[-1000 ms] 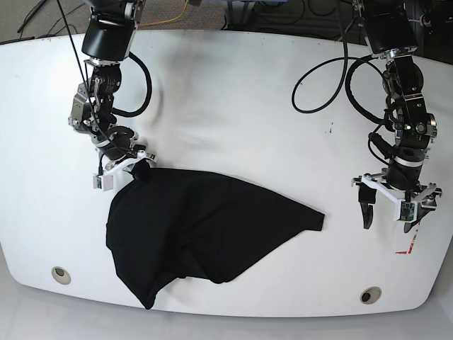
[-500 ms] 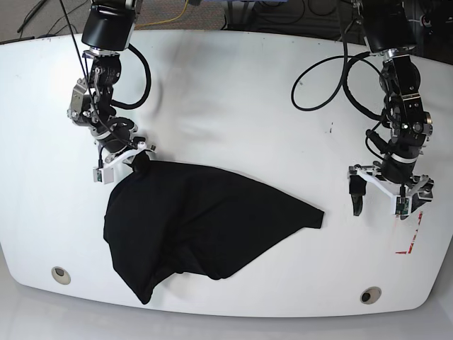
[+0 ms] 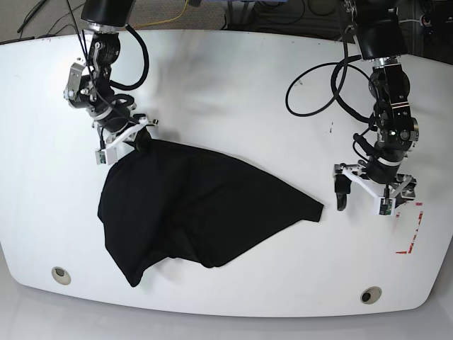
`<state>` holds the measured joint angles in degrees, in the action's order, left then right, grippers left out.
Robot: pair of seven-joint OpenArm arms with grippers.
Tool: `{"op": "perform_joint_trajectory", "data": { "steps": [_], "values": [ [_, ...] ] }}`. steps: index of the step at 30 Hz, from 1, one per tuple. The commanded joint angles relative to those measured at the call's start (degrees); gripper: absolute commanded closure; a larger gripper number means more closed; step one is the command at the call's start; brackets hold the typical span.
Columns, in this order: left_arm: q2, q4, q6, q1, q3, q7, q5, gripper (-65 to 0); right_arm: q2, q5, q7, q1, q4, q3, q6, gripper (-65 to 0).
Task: Layout the t-shirt on the table in an organized manner, then fold the t-shirt properly
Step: 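Move the left gripper to the t-shirt's opposite corner and grasp it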
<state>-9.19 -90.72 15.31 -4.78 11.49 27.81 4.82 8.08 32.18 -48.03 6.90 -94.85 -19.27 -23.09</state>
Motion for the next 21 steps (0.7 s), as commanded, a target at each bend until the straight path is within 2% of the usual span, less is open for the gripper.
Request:
{"op": "perform_joint_trajectory", "data": {
  "steps": [1,8,21],
  "values": [
    [-0.5,-1.0,-0.1,-0.4,-0.7,-1.4,0.5,-63.6,0.5,1.0,-0.7,1.2,-4.4,-0.3,-0.3,0.0],
    [-0.8,-1.2,-0.1,1.0,-5.7,-1.4,0.5,-63.6,0.6,1.0,-4.7,6.8,-10.9,-0.3,-0.3,0.0],
    [-0.6,3.8,-0.1,0.0,-9.2,-1.4,0.5,-63.6,2.6,0.5,-5.1,10.7,-11.5,-0.3,-0.3,0.0]
  ]
}}
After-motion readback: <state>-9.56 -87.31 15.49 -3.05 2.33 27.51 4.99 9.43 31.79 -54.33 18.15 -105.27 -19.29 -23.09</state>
